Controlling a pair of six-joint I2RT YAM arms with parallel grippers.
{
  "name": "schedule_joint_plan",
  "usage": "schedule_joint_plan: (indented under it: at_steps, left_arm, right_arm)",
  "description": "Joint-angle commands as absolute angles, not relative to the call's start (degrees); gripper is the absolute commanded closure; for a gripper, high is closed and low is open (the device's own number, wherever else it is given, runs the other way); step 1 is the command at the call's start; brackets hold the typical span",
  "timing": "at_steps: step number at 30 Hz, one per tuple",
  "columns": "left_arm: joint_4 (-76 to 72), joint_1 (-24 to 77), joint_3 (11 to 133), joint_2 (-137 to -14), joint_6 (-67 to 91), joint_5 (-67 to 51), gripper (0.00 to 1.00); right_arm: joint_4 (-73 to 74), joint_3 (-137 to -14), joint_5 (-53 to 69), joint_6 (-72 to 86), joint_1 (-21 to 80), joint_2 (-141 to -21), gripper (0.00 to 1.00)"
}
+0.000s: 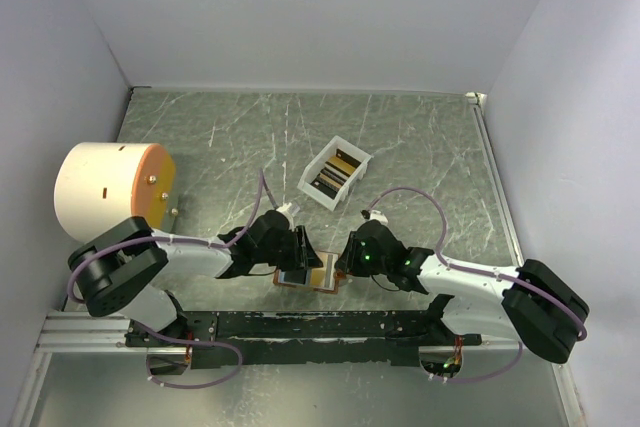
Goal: Put the credit cards into the card holder
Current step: Insert the credit card into the card holder.
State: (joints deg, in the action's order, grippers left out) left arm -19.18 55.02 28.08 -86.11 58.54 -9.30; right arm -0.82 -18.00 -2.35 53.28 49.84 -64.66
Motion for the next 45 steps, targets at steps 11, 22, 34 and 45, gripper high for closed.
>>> schedule_joint_plan:
  at_steps: [11,22,34,45]
  left_arm:
    - [-26.4,55.8,27.8,-87.7,59.5,-11.7,0.48]
    - [-27.9,55.8,26.4,-85.6,60.4,-11.4,0.47]
    - [-7.3,54.4,29.6,-73.6,54.5,-1.5,0.43]
    - [-2.6,47.5,22.8,-65.0,52.7,-4.2,0.34]
  right_arm:
    - [-2.7,-17.5,-2.8,51.5,50.1,-65.4,0.77]
    - [-2.6,-19.5,-3.2,50.8,50.0,-66.5,0.77]
    - [9.0,-23.4,-9.1,50.8,50.0,-59.3,0.73]
    - [2.3,-25.5,-3.3,52.2,51.7,-62.4,0.74]
